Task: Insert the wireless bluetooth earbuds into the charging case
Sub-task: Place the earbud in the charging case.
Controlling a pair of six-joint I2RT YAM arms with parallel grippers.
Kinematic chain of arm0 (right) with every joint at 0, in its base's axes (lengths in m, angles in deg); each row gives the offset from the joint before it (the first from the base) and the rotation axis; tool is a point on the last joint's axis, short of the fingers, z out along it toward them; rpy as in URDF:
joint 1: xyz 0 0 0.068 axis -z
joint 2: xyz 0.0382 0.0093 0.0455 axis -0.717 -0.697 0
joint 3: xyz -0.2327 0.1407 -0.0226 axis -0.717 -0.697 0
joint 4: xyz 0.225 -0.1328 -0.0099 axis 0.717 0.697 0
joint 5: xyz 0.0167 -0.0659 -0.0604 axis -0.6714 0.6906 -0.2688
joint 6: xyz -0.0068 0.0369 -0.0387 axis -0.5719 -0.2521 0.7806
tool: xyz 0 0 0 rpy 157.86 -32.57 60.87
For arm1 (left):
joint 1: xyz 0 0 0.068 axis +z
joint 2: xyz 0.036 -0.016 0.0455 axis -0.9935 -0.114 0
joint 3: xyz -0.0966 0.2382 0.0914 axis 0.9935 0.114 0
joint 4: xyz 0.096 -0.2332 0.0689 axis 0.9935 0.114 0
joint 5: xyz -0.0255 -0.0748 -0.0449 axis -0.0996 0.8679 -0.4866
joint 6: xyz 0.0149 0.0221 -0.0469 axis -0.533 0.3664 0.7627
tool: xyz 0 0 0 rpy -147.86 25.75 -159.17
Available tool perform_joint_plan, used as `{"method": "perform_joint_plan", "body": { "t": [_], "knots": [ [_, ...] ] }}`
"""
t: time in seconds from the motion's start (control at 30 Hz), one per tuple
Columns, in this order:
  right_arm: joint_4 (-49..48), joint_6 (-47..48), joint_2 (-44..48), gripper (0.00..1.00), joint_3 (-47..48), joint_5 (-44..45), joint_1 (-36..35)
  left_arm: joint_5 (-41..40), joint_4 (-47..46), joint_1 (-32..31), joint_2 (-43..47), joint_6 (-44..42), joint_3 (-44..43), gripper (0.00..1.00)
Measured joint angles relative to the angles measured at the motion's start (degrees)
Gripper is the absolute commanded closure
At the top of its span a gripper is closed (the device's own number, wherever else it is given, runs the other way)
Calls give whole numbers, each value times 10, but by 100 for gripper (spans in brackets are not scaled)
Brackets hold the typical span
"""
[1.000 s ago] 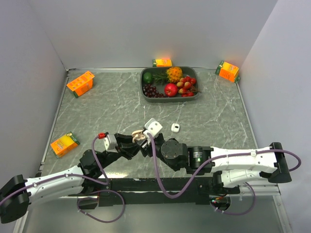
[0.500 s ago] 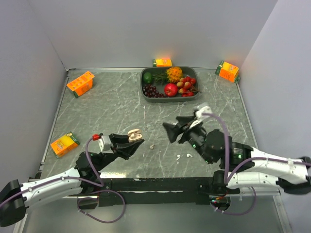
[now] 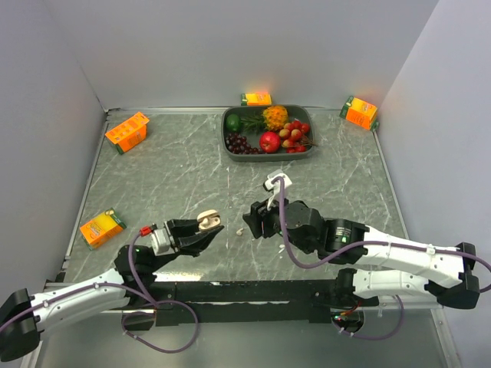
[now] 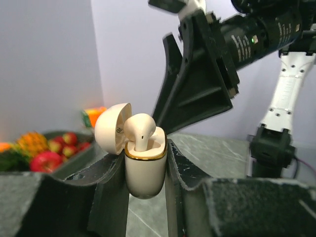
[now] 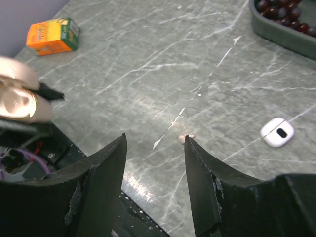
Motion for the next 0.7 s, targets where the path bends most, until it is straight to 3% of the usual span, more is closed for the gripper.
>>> {"method": "perform_joint_plan", "body": {
  "t": [0.07, 0.2, 0.27, 0.37, 0.47, 0.7],
  "knots": [
    [1, -7, 4, 45, 0, -10, 0, -1, -19, 0, 6, -21, 0, 99],
    [-2, -11, 20, 66, 4, -46, 0, -6, -45, 0, 11, -47, 0, 99],
    [1, -11, 20, 69, 23, -65, 0, -5, -47, 0, 11, -52, 0, 99],
    [2, -11, 10, 68, 66, -88, 0, -6, -44, 0, 11, -55, 0, 99],
    [-5, -13, 8, 57, 86, -95, 0, -6, -41, 0, 12, -54, 0, 99],
    [30, -53, 15, 47, 45, -87, 51, -49, -5, 0, 37, 9, 0, 99]
  ]
}}
